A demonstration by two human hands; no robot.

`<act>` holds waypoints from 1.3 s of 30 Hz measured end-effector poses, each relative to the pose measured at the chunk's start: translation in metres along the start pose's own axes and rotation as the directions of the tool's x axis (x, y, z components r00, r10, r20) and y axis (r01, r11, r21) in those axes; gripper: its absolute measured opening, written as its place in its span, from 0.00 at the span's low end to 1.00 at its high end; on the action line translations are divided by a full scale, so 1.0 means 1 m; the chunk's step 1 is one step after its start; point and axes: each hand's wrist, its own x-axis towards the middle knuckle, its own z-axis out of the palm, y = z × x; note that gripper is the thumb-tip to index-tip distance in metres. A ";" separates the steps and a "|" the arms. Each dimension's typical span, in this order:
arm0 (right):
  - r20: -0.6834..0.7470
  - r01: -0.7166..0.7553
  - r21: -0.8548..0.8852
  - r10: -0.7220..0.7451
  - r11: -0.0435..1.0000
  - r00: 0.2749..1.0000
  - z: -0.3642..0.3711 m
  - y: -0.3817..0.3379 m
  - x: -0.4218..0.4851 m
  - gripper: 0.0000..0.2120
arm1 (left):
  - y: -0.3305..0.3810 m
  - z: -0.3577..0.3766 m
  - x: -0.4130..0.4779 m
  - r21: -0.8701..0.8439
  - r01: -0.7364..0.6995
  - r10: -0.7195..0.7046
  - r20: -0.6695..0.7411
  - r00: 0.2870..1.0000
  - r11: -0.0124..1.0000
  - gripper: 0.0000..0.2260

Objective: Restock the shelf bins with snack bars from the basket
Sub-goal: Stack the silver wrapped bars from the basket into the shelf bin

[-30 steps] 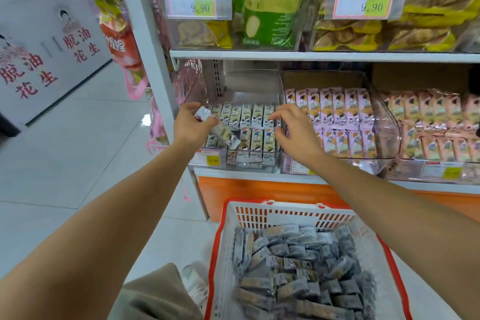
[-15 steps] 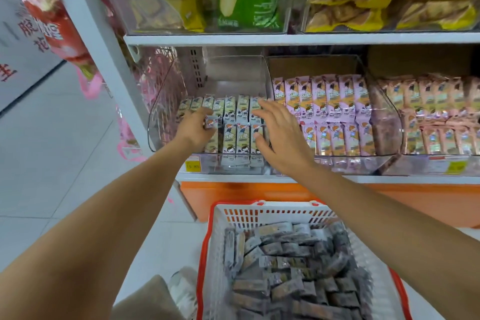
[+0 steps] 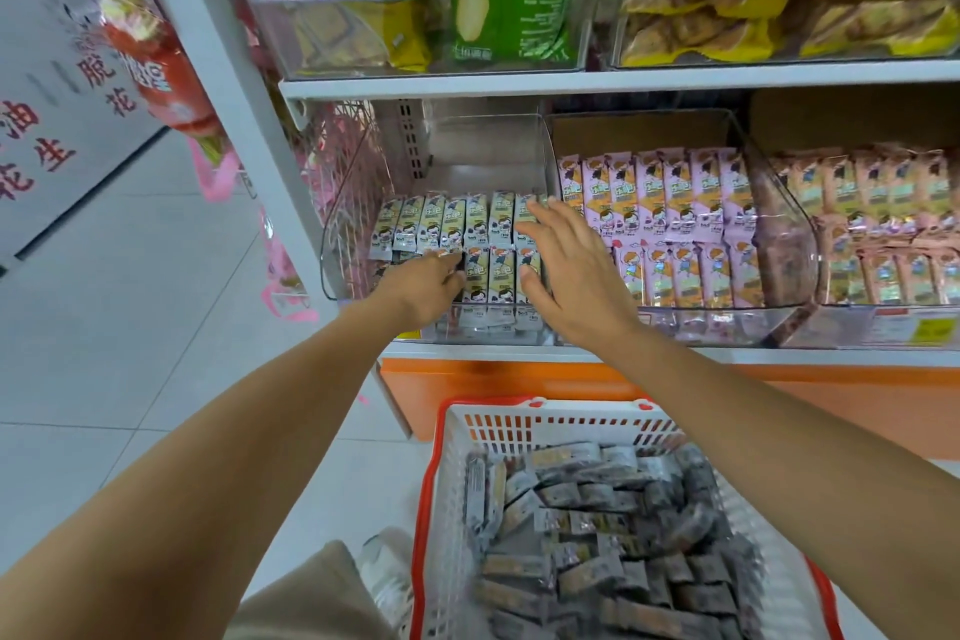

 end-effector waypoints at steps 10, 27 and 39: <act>0.019 0.005 0.013 -0.005 1.000 1.000 -0.001 0.000 0.001 0.26 | 0.002 -0.001 -0.010 -0.035 0.015 -0.015 0.001 1.000 0.999 0.22; 0.212 0.055 0.011 -0.056 0.998 0.976 0.030 -0.016 -0.157 0.14 | 0.014 0.161 -0.157 -0.074 0.070 -0.090 -0.312 0.946 0.995 0.17; 0.578 -0.438 -0.216 0.476 0.872 0.663 0.130 0.042 -0.226 0.26 | 0.002 0.260 -0.157 -0.216 0.298 -0.329 -0.125 0.936 0.930 0.34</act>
